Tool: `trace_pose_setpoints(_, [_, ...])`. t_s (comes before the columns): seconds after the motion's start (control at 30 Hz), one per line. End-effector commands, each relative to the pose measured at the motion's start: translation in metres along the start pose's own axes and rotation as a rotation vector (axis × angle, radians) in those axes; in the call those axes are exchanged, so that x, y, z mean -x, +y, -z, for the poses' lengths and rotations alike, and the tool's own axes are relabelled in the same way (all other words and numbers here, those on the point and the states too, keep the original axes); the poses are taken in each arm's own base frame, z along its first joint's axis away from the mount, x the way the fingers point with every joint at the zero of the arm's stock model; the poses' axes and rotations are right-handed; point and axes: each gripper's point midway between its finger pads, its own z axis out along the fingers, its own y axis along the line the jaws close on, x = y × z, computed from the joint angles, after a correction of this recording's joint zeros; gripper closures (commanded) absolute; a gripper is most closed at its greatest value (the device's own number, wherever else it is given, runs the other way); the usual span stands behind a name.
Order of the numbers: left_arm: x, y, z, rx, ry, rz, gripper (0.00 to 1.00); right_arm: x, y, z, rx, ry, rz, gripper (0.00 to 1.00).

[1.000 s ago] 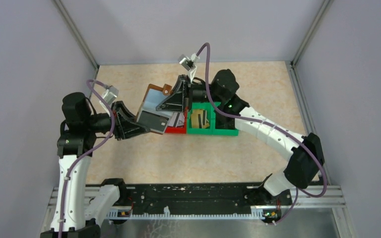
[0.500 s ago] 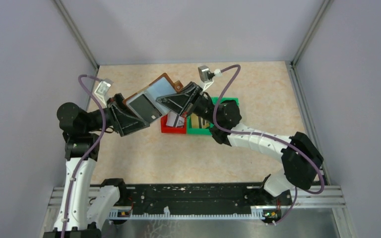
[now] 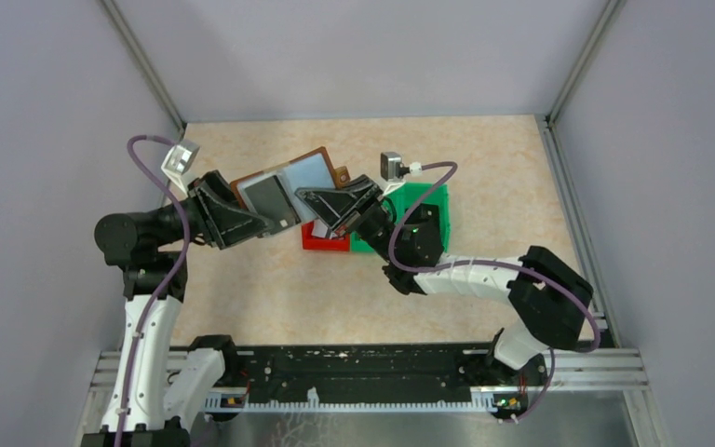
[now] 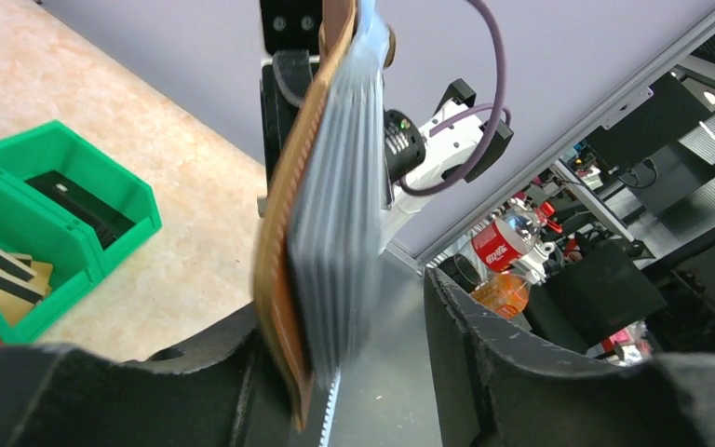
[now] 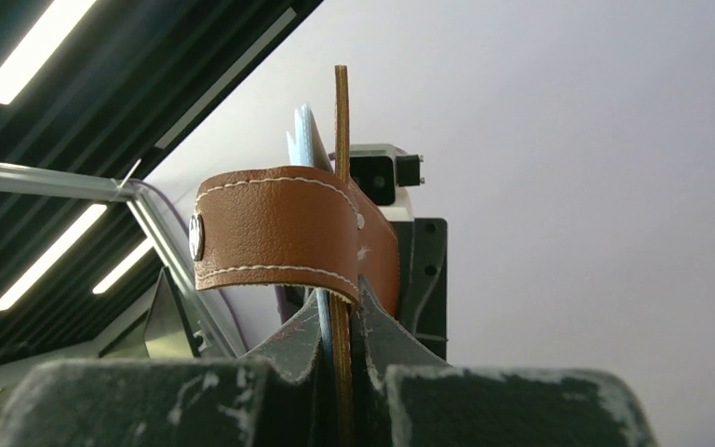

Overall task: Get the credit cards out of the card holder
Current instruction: Remove the credit card from the card holder.

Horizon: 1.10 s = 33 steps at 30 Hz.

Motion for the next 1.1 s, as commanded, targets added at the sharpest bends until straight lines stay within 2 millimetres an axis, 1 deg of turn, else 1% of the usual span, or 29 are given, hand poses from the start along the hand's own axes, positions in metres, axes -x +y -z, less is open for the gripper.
trace_pose_setpoints(0.0, [0.012, -0.016, -0.001, -0.022, -0.031, -0.063, 0.5, 0.016, 0.036, -0.004, 0.129, -0.15, -0.011, 1.0])
trace_pose_setpoints(0.13, [0.014, -0.018, -0.002, -0.022, -0.034, -0.071, 0.65, 0.01, 0.034, -0.002, 0.127, -0.168, -0.013, 1.0])
trace_pose_setpoints(0.3, [0.015, -0.018, -0.002, -0.021, -0.035, -0.082, 0.83, 0.01, 0.03, 0.006, 0.104, -0.178, 0.012, 1.0])
trace_pose_setpoints(0.33, [0.015, -0.018, -0.002, -0.019, -0.036, -0.081, 0.86, 0.011, 0.029, 0.008, 0.097, -0.18, 0.02, 0.95])
trace_pose_setpoints(0.37, [0.015, -0.017, -0.002, -0.015, -0.037, -0.083, 0.9, 0.012, 0.027, 0.011, 0.085, -0.182, 0.023, 0.86])
trace_pose_setpoints(0.4, [0.015, -0.015, -0.002, -0.011, -0.037, -0.091, 0.93, 0.013, 0.026, 0.014, 0.076, -0.181, 0.026, 0.73])
trace_pose_setpoints(0.47, [0.015, -0.011, -0.002, 0.003, -0.028, -0.12, 0.96, 0.015, 0.022, 0.022, 0.062, -0.167, 0.028, 0.54])
trace_pose_setpoints(0.53, [0.015, -0.006, -0.002, 0.025, -0.014, -0.164, 0.98, 0.018, 0.018, 0.033, 0.051, -0.132, 0.038, 0.47])
trace_pose_setpoints(0.57, [0.015, -0.003, -0.002, 0.039, -0.008, -0.185, 0.99, 0.023, 0.018, 0.036, 0.046, -0.117, 0.036, 0.39])
trace_pose_setpoints(0.6, [0.015, 0.001, -0.002, 0.056, -0.003, -0.199, 1.0, 0.027, 0.013, 0.04, 0.028, -0.079, 0.04, 0.13])
trace_pose_setpoints(0.63, [0.015, 0.005, -0.001, 0.07, 0.005, -0.221, 1.0, 0.03, 0.009, 0.044, -0.002, -0.041, 0.044, 0.03])
trace_pose_setpoints(0.7, [0.015, 0.015, 0.0, 0.109, 0.011, -0.237, 1.0, 0.038, -0.002, 0.049, -0.095, 0.025, 0.109, 0.01])
trace_pose_setpoints(0.77, [0.013, 0.027, 0.001, 0.15, 0.027, -0.233, 1.0, 0.043, -0.009, 0.051, -0.205, 0.096, 0.23, 0.01])
trace_pose_setpoints(0.8, [0.009, 0.034, 0.002, 0.173, 0.042, -0.212, 1.0, 0.039, -0.027, 0.059, -0.329, 0.172, 0.283, 0.01])
trace_pose_setpoints(0.87, [0.005, 0.045, 0.004, 0.202, 0.063, -0.205, 1.0, 0.047, -0.029, 0.061, -0.432, 0.249, 0.39, 0.01])
trace_pose_setpoints(0.9, [0.003, 0.051, 0.005, 0.222, 0.069, -0.204, 1.0, 0.051, -0.027, 0.06, -0.463, 0.276, 0.434, 0.01])
trace_pose_setpoints(0.97, [-0.001, 0.065, 0.009, 0.267, 0.086, -0.224, 1.0, 0.065, -0.012, 0.058, -0.472, 0.284, 0.507, 0.01])
trace_pose_setpoints(1.0, [-0.003, 0.071, 0.01, 0.284, 0.096, -0.218, 1.0, 0.068, -0.006, 0.055, -0.462, 0.293, 0.525, 0.01])
trace_pose_setpoints(1.07, [-0.008, 0.08, 0.012, 0.295, 0.125, -0.2, 1.0, 0.064, 0.003, 0.047, -0.443, 0.365, 0.535, 0.02])
